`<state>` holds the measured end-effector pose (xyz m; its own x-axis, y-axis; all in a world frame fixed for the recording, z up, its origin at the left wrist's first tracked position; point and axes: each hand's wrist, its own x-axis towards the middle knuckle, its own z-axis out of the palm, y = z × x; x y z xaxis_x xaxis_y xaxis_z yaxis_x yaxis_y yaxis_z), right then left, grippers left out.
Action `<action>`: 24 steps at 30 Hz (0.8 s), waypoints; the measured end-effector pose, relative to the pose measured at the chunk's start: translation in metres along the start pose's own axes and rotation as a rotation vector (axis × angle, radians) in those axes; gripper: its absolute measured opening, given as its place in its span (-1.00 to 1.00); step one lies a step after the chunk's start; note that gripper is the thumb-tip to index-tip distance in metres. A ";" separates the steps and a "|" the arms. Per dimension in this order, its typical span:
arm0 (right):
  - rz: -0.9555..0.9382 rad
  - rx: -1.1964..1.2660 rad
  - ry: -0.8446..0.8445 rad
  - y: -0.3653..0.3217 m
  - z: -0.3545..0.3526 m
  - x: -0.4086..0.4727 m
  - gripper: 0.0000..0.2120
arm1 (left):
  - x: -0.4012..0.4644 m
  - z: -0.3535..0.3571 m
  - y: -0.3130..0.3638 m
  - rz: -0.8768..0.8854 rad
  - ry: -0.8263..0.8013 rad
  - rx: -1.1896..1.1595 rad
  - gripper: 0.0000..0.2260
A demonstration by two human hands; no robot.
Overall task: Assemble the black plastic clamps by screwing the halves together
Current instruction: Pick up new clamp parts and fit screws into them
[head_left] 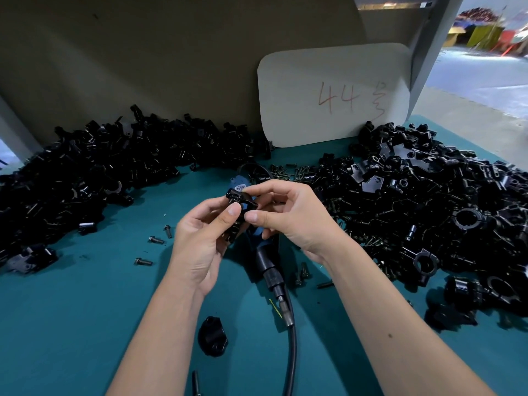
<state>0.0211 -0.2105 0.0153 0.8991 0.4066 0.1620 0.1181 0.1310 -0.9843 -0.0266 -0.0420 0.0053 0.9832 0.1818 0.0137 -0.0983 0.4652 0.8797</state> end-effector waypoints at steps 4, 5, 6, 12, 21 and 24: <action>-0.053 -0.247 0.225 0.001 -0.010 0.004 -0.94 | 0.000 0.000 0.001 -0.018 0.000 -0.027 -0.87; -0.076 -0.472 0.369 0.003 -0.016 0.005 -0.97 | 0.000 0.000 0.002 -0.020 0.002 -0.041 -0.90; -0.080 -0.738 0.485 0.006 -0.023 0.005 -0.97 | 0.000 0.000 0.002 -0.025 0.007 -0.053 -0.91; 0.174 -1.301 0.299 0.013 -0.029 0.002 -0.64 | 0.001 -0.001 0.001 -0.042 0.020 -0.031 -0.90; 0.183 -1.114 0.373 0.014 -0.034 0.003 -0.89 | -0.001 -0.001 0.004 -0.046 0.063 -0.062 -0.88; 0.078 -1.112 0.442 0.013 -0.032 0.002 -0.88 | -0.001 -0.001 0.004 -0.044 0.062 -0.070 -0.90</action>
<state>0.0383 -0.2370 0.0003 0.9613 0.0046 0.2756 0.1607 -0.8218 -0.5466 -0.0282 -0.0394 0.0083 0.9756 0.2123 -0.0559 -0.0676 0.5330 0.8434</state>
